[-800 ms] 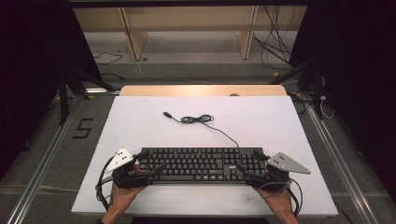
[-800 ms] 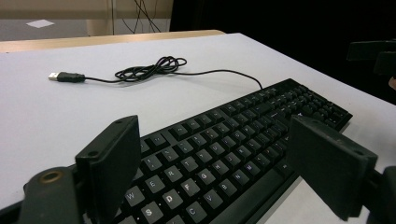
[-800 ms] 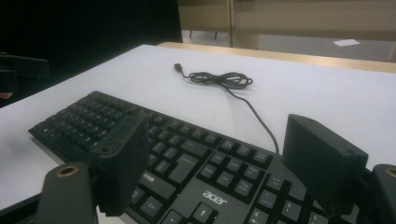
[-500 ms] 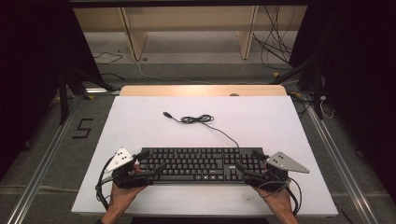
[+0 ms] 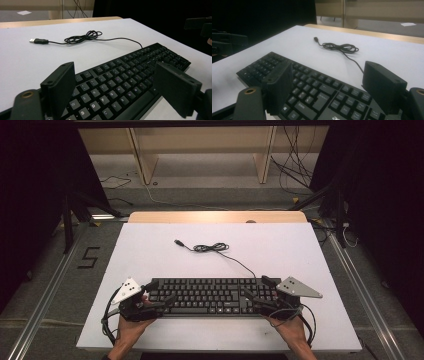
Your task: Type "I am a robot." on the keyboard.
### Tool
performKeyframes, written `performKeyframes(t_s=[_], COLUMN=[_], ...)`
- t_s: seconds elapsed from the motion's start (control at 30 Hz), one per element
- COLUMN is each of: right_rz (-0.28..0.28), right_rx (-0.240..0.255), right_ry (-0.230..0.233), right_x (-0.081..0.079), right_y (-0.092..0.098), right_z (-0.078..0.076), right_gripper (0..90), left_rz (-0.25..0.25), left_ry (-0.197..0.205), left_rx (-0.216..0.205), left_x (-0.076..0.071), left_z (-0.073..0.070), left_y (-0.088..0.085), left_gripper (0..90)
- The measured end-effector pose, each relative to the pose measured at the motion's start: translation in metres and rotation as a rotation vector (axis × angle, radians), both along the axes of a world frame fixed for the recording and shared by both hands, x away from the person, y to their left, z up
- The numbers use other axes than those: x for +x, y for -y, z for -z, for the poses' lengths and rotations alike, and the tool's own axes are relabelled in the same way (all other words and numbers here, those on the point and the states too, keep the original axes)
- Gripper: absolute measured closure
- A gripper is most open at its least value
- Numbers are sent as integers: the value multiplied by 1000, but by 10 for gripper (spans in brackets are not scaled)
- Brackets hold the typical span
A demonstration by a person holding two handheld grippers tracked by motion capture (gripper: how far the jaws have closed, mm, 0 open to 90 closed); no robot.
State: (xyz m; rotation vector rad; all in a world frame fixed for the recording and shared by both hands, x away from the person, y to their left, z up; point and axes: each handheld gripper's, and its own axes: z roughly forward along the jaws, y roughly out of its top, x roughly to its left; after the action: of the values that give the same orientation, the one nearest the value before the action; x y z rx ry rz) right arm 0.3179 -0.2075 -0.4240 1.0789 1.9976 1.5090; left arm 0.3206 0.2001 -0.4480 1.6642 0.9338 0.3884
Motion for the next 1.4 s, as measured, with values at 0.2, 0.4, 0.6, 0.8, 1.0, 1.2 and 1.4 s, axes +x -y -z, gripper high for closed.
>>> performKeyframes(t_s=[0.2, 0.4, 0.6, 0.8, 1.0, 1.2, 1.4], right_rz=[-38, -92, -131, -183, -209, -231, -248], right_rx=[-31, -70, -101, -134, -157, -173, -196], right_ry=[-27, -51, -70, -103, -127, -152, -179], right_x=[8, 22, 30, 40, 46, 51, 54], right_y=[-12, -31, -47, -66, -77, -84, -91], right_z=[-2, -3, -1, 3, 9, 13, 17], right_gripper=[256, 332, 406, 566, 712, 845, 900], left_rz=[-5, -7, -13, -14, -19, -23, -26], left_ry=[0, -1, -4, -4, -9, -15, -25], left_rx=[-1, 0, 1, 2, 0, 4, 10], left_x=[0, 1, 1, 1, 1, 2, 2], left_z=[0, 0, 0, -1, -1, -1, -1], left_y=[0, -1, -2, -2, -3, -4, -5], left_gripper=[179, 180, 180, 180, 182, 186, 188])
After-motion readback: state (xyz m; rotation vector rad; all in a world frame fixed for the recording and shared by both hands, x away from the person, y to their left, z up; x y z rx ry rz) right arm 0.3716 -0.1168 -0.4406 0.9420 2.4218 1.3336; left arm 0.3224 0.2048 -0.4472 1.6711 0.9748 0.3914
